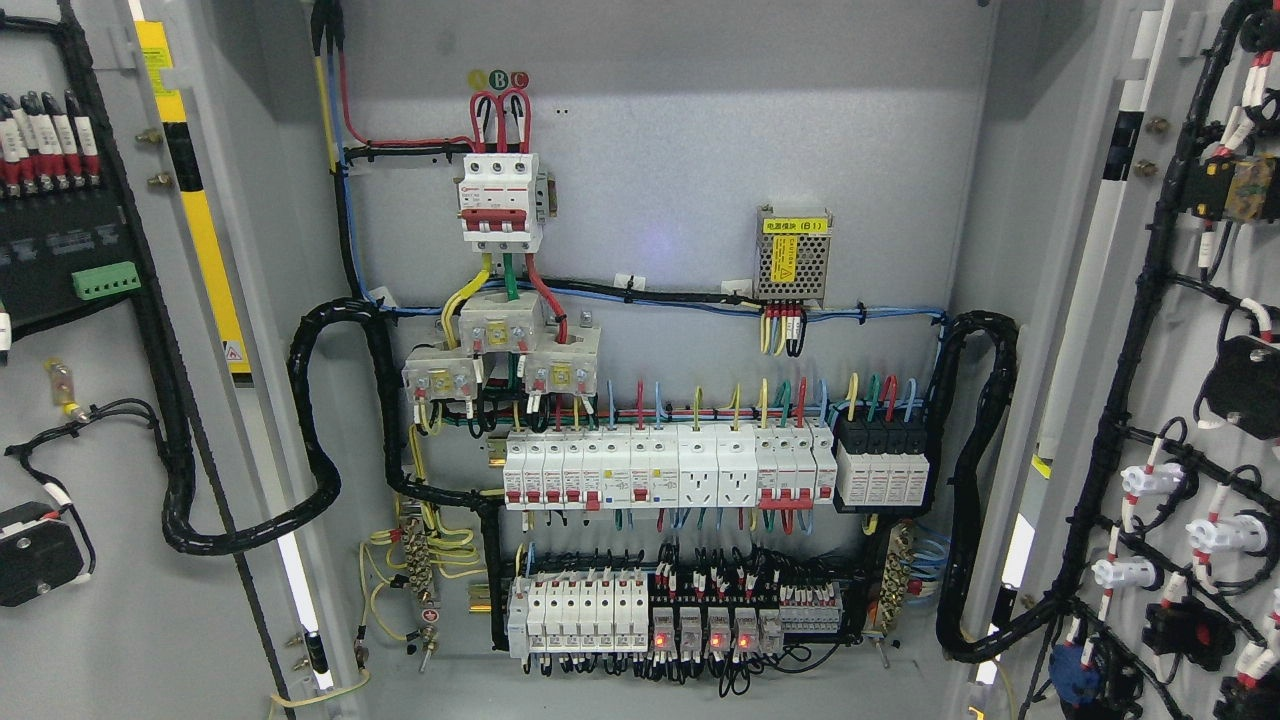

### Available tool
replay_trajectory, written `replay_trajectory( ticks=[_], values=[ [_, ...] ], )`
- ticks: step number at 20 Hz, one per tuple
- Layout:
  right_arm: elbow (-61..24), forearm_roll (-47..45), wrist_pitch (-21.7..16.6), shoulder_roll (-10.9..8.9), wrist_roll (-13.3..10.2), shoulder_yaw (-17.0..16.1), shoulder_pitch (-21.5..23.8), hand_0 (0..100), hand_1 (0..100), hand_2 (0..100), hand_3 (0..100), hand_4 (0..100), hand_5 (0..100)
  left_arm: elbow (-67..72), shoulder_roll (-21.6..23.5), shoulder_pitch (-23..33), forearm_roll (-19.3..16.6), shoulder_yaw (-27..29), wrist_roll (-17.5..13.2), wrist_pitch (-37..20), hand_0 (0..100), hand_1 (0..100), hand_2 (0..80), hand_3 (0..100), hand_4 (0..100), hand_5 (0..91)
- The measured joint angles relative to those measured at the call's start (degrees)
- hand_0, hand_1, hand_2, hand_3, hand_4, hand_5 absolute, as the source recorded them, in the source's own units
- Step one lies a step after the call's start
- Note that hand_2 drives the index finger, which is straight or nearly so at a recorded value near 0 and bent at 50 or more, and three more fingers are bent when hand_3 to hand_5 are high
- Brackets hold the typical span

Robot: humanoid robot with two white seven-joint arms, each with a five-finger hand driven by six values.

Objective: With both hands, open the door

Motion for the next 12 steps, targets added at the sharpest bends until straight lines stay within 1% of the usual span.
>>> replay_trajectory(
  ticks=[2, 6, 10, 12],
  values=[
    [5.55, 0.62, -0.03, 0.87, 0.04, 1.10, -0.46, 0, 50, 4, 0, 0, 0, 7.28, -2.11, -1.49, -0.74, -1.39, 2.42, 0.04, 12, 56, 0.0, 0, 0, 0.0],
    [17.52, 1.35, 0.13, 2.59, -0.11, 2.70, -1.14, 0, 50, 4, 0, 0, 0, 23.33, -5.54, -5.87, -1.75, -3.48, 3.25, -0.16, 12, 56, 0.0, 0, 0, 0.0],
    [29.49, 1.74, 0.79, 4.34, -0.66, 3.74, -2.12, 0, 50, 4, 0, 0, 0, 38.71, -8.09, -9.77, -2.24, -4.94, -1.03, -0.36, 12, 56, 0.0, 0, 0, 0.0],
    [35.80, 1.84, 2.47, 5.15, -0.77, 4.16, -3.52, 0, 50, 4, 0, 0, 0, 45.31, -9.00, -10.10, -2.37, -5.44, -1.66, -0.25, 12, 56, 0.0, 0, 0, 0.0]
  ],
)
